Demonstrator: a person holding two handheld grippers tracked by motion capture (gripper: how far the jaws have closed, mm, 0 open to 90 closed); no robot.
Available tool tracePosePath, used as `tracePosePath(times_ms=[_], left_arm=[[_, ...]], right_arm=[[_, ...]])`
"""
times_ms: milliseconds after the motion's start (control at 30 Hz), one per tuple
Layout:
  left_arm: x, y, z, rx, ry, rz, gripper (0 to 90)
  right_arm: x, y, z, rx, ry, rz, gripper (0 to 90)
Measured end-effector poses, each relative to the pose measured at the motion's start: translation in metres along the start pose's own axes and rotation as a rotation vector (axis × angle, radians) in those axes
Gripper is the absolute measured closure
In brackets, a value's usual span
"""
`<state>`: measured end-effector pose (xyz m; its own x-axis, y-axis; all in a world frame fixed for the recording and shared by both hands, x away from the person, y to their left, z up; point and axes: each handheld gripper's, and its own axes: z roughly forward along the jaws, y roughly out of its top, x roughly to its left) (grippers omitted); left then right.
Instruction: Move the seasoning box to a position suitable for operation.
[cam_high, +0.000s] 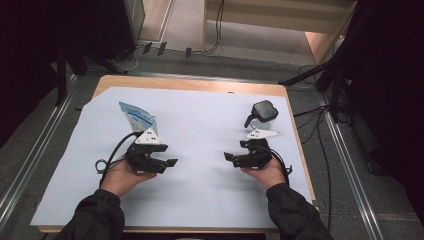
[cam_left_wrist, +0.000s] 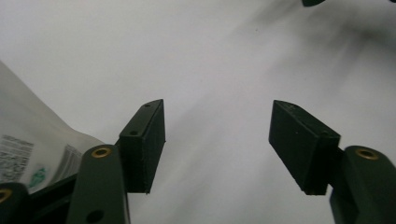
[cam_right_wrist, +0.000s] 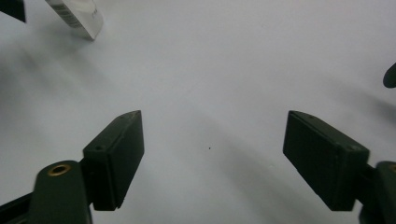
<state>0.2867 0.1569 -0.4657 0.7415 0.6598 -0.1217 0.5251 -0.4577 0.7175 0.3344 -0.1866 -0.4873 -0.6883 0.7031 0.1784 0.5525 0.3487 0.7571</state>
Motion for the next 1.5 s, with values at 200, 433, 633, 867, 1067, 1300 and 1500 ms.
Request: tracePosePath(times_ms=[200,433,633,867,1067,1300,1500], left_arm=[[-0.005,-0.003,0.002,0.022,-0.026,0.006,33.9],[-0.003,-0.002,-0.001,0.020,-0.065,-0.035,31.8],[0.003,-0.001,-0.004,-0.011,-0.061,-0.029,28.7],[0.008,0.002,-0.003,-0.023,-0.089,-0.027,23.3],[0.009,0.004,0.003,-0.001,-0.091,-0.012,24.2],[0.011,0.004,-0.001,-0.024,-0.079,-0.019,24.3],[0.014,0.003,-0.001,-0.024,-0.076,-0.034,24.1]], right_arm=[[-0.006,0.002,-0.009,-0.045,0.019,0.026,25.8],[-0.013,-0.001,-0.022,-0.073,-0.010,0.036,28.6],[-0.013,-0.004,-0.028,-0.072,-0.022,0.025,28.5],[-0.016,-0.009,-0.033,-0.063,-0.047,0.030,29.2],[-0.020,-0.009,-0.035,-0.052,-0.060,0.027,31.2],[-0.029,-0.011,-0.039,-0.070,-0.075,0.046,31.9],[-0.033,-0.011,-0.039,-0.080,-0.087,0.043,31.4]])
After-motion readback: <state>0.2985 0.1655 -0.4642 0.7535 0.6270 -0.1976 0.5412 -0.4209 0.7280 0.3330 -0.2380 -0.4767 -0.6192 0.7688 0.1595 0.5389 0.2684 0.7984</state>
